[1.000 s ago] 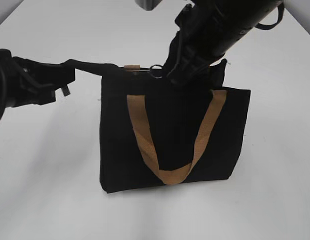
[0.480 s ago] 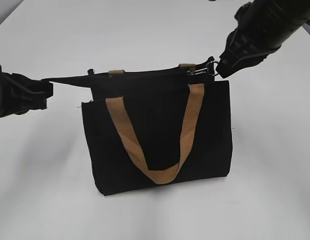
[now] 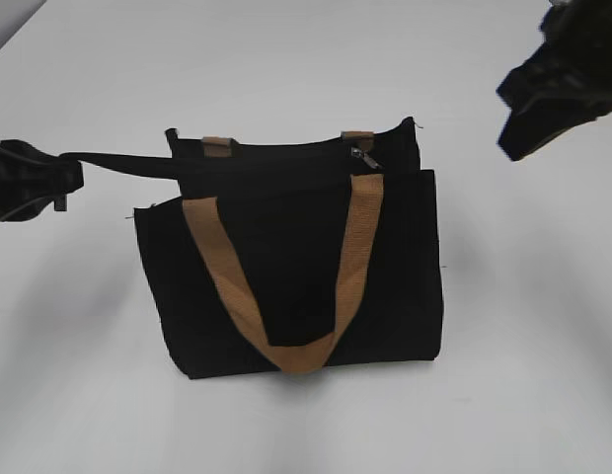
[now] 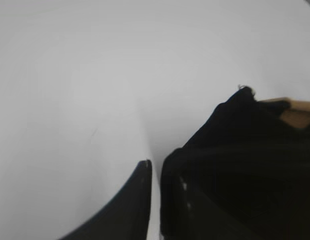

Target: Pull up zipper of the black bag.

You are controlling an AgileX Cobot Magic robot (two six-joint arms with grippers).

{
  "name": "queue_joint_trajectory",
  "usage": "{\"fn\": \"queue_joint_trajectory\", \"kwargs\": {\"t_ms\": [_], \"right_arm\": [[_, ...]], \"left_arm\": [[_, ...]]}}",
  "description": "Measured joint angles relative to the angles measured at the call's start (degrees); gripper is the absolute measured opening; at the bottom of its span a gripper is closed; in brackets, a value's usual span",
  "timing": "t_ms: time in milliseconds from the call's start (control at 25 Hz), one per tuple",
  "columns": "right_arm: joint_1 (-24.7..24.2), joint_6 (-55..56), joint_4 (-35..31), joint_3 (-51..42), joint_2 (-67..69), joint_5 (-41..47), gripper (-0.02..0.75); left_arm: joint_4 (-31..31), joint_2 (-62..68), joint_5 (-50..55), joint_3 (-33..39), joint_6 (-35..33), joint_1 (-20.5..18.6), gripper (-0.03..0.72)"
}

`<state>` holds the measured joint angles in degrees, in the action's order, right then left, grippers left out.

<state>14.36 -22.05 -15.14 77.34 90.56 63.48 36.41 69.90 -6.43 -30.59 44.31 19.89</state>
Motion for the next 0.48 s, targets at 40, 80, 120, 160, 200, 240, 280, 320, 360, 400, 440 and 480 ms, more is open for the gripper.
{"fn": "queue_joint_trajectory", "kwargs": {"t_ms": [40,80,120,160,200,240,280,320,360,400,440,480], "right_arm": [[-0.5,1.0,2.0,0.0,-0.9,0.9,0.09],[-0.9,1.9,3.5,0.0,-2.1,1.9,0.135],[-0.9,3.0,4.1,0.0,-3.3,3.1,0.195],[-0.9,4.0,4.4,0.0,-4.4,4.2,0.255],[-0.9,5.0,4.6,-0.1,-5.8,4.9,0.298],[-0.9,5.9,4.8,-0.6,-7.3,5.3,0.335],[-0.9,6.9,5.0,-1.6,-9.0,5.4,0.357],[-0.9,7.8,5.4,-2.9,-10.5,5.4,0.37],[-0.9,8.6,5.9,-4.9,-12.5,5.4,0.377],[-0.9,9.5,6.4,-7.4,-14.6,5.5,0.382],[-0.9,10.2,6.8,-10.3,-16.4,5.5,0.384],[-0.9,10.9,7.1,-12.8,-18.8,5.6,0.385]], "left_arm": [[-0.7,-0.8,2.4,0.0,0.0,0.1,0.101],[-1.4,-2.0,5.1,0.0,0.0,0.6,0.155],[-2.1,-3.7,8.0,-0.1,0.0,1.6,0.216],[-2.5,-5.3,11.2,-0.4,0.0,2.8,0.279],[-3.0,-7.6,14.4,-1.0,0.0,3.9,0.325],[-3.7,-10.0,18.4,-1.6,0.0,5.1,0.365],[-4.9,-12.5,22.9,-2.3,0.0,6.4,0.388],[-6.2,-14.8,27.6,-3.1,-0.3,7.3,0.398],[-8.4,-17.6,31.4,-4.0,-1.5,8.4,0.405],[-11.1,-20.3,35.7,-4.7,-3.4,9.5,0.407],[-14.5,-22.8,39.5,-5.2,-6.4,10.5,0.409],[-17.6,-26.6,42.5,-5.8,-10.0,11.1,0.409]]}}
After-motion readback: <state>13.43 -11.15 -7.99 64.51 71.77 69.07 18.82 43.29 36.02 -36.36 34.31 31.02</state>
